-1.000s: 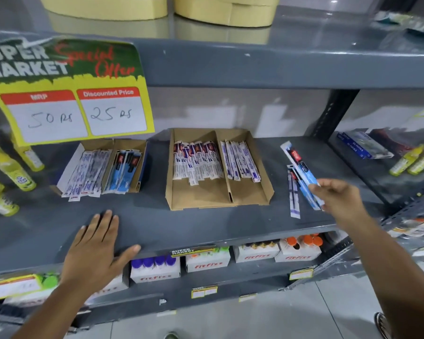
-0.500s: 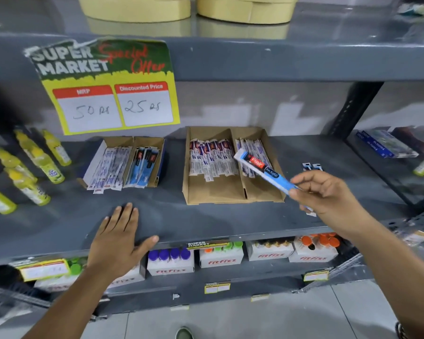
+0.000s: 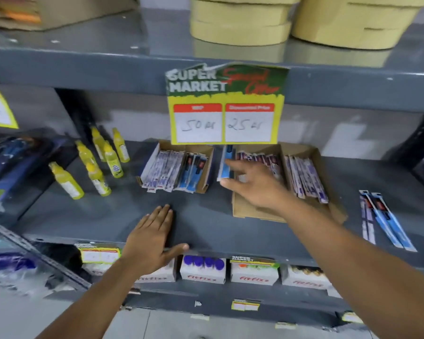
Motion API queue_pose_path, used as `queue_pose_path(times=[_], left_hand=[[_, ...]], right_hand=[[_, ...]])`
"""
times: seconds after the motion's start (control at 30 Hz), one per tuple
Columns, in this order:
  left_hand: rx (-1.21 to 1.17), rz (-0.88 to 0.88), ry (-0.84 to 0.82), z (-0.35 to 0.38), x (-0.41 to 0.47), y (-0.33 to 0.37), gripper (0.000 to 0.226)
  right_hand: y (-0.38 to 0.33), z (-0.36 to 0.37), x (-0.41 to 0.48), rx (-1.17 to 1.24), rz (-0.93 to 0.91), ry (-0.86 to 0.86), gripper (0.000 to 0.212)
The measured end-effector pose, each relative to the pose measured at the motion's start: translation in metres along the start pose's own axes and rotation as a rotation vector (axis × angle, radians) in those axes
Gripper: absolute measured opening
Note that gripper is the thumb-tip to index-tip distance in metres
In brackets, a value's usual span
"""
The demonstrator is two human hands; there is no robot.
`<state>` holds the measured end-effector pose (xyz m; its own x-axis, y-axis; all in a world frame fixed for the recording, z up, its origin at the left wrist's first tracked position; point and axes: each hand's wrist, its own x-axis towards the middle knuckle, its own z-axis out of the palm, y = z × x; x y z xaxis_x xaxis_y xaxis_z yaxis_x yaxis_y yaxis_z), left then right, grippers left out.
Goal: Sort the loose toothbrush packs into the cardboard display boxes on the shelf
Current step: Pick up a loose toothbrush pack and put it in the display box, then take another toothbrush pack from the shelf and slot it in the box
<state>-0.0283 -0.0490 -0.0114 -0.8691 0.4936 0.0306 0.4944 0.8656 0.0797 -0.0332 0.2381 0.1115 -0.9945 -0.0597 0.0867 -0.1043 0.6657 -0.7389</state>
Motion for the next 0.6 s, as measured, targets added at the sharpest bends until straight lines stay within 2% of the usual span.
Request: queue_pose_path(times=[0.1,0.2,0.4,0.5,0.6], left_hand=[[0.009,-0.092,0.036,-0.006,-0.011,-0.028,0.109],[-0.028,-0.110,0.044,-0.005,-0.014,-0.029,0.110],[-0.037,-0.108,0.069,-0.002,-0.014,-0.030,0.106],[-0.023,-0.097,0.074,0.000,-0.013,-0.031,0.104],[-0.027,-0.091,0.076,0.002,-0.013,-0.033,0.102]], right_hand=[[-0.007,0.029,0.034,-0.214,-0.021,-0.079,0.059],[-0.006,0.053,0.059,-0.513,-0.030,-0.154,0.057],[0.004,0.080,0.087,-0.823,-0.043,-0.166,0.035],[0.005,0.087,0.090,-0.874,-0.053,-0.108,0.029],[0.003,0.086,0.083,-0.787,-0.052,-0.105,0.032]])
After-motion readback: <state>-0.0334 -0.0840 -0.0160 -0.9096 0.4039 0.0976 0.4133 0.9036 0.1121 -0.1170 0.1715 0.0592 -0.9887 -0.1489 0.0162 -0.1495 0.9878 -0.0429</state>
